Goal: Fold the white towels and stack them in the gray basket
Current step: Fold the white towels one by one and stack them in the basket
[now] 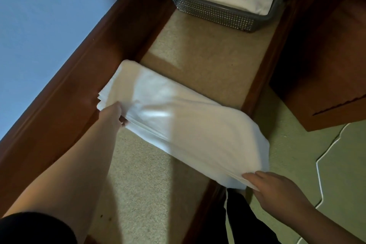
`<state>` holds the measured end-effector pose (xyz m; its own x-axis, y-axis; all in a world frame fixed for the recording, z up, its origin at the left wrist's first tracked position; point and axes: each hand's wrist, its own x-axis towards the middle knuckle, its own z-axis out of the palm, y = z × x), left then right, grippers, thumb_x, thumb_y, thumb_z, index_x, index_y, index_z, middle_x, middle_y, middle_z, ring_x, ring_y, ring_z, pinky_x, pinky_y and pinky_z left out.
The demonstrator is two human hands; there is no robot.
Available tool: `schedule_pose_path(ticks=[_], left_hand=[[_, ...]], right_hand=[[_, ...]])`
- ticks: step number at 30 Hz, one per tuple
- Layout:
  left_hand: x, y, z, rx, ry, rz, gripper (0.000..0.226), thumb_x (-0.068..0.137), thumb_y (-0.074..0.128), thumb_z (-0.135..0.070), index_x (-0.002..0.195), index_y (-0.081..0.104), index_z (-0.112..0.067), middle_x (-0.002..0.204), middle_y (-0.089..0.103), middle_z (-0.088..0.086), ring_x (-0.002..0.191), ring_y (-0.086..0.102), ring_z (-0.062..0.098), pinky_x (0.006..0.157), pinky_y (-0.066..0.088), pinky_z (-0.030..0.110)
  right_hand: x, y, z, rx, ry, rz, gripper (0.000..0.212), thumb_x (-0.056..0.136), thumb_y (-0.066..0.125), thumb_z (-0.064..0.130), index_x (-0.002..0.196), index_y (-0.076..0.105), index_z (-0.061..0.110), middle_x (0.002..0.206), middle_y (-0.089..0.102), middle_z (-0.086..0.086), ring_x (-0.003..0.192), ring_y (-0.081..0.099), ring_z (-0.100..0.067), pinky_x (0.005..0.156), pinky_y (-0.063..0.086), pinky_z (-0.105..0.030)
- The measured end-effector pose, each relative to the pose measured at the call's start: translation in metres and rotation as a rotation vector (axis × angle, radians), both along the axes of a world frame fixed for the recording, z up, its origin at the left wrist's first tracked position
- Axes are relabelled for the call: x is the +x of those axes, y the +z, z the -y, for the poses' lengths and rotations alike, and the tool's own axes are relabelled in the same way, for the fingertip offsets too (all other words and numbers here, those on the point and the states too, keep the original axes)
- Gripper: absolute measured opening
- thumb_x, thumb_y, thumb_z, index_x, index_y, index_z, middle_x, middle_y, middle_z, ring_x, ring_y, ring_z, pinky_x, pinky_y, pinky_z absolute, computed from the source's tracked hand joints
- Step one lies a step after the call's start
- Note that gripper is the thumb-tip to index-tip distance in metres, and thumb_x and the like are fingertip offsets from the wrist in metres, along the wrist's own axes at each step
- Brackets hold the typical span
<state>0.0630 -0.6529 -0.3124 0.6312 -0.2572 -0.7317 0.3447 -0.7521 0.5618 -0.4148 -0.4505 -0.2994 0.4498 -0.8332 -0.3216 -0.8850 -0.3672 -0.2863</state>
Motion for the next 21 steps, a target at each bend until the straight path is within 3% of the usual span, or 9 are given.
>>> schedule_pose_path(ticks=[2,4,5,8,11,13,17,21], left_hand=[[-0.014,0.006,-0.008,0.027,-0.087,-0.056,0.031,0.088,0.075,-0.028,0.109,0.061,-0.009,0.108,0.059,0.008,0.091,0.059,0.02,0.07,0.062,0.033],[-0.026,0.008,-0.014,0.038,-0.122,-0.046,0.021,0.095,0.07,-0.023,0.095,0.056,-0.007,0.102,0.052,0.01,0.088,0.052,0.021,0.087,0.06,0.031],[-0.03,0.007,-0.016,0.039,-0.129,-0.022,0.018,0.096,0.066,-0.019,0.09,0.054,-0.007,0.1,0.051,0.01,0.086,0.052,0.021,0.088,0.06,0.03],[-0.049,0.007,-0.032,0.011,-0.18,0.017,0.01,0.091,0.066,-0.011,0.092,0.058,-0.005,0.093,0.055,0.01,0.081,0.056,0.02,0.073,0.058,0.027],[-0.073,0.003,-0.055,-0.014,-0.256,-0.016,0.025,0.091,0.078,-0.025,0.092,0.061,-0.006,0.084,0.061,0.011,0.068,0.06,0.019,0.06,0.052,0.025],[-0.094,0.001,-0.074,-0.023,-0.334,0.001,0.032,0.091,0.078,-0.029,0.081,0.059,-0.005,0.073,0.059,0.013,0.052,0.052,0.018,0.047,0.041,0.022],[-0.144,-0.005,-0.114,-0.032,-0.371,-0.024,0.031,0.088,0.081,-0.027,0.076,0.066,-0.002,0.065,0.061,0.009,0.055,0.053,0.021,0.049,0.039,0.024],[-0.197,-0.007,-0.139,-0.02,-0.377,-0.051,0.035,0.088,0.081,-0.03,0.089,0.07,0.004,0.082,0.068,0.013,0.072,0.062,0.024,0.056,0.045,0.028]], right_hand=[[0.006,0.001,-0.005,-0.025,0.072,0.003,0.046,0.055,0.083,0.021,0.1,0.077,0.03,0.075,0.068,0.014,0.056,0.064,-0.013,0.041,0.047,-0.026],[0.012,0.005,-0.011,-0.062,0.101,0.049,0.04,0.057,0.072,0.019,0.096,0.079,0.025,0.07,0.069,0.011,0.053,0.064,-0.016,0.039,0.047,-0.026],[0.015,0.005,-0.014,-0.055,0.111,0.055,0.039,0.059,0.069,0.018,0.096,0.079,0.025,0.068,0.068,0.01,0.052,0.063,-0.016,0.039,0.047,-0.026],[0.011,0.002,-0.017,0.089,0.135,-0.073,0.051,0.061,0.075,0.021,0.11,0.072,0.034,0.076,0.067,0.014,0.06,0.064,-0.014,0.044,0.047,-0.03],[0.009,0.011,-0.005,0.217,0.067,-0.088,0.044,0.096,0.053,0.034,0.139,0.051,0.037,0.118,0.068,0.01,0.102,0.066,-0.019,0.074,0.049,-0.036],[0.013,0.019,0.007,0.203,-0.008,0.002,0.044,0.102,0.046,0.047,0.144,0.048,0.035,0.121,0.067,0.007,0.107,0.064,-0.019,0.075,0.041,-0.033],[0.014,0.027,0.043,0.194,-0.112,0.024,0.041,0.101,0.051,0.051,0.139,0.053,0.035,0.116,0.065,0.011,0.101,0.063,-0.014,0.073,0.041,-0.028],[0.012,0.022,0.088,0.167,-0.166,-0.018,0.04,0.101,0.054,0.041,0.139,0.048,0.034,0.133,0.05,0.005,0.117,0.055,-0.019,0.087,0.052,-0.034]])
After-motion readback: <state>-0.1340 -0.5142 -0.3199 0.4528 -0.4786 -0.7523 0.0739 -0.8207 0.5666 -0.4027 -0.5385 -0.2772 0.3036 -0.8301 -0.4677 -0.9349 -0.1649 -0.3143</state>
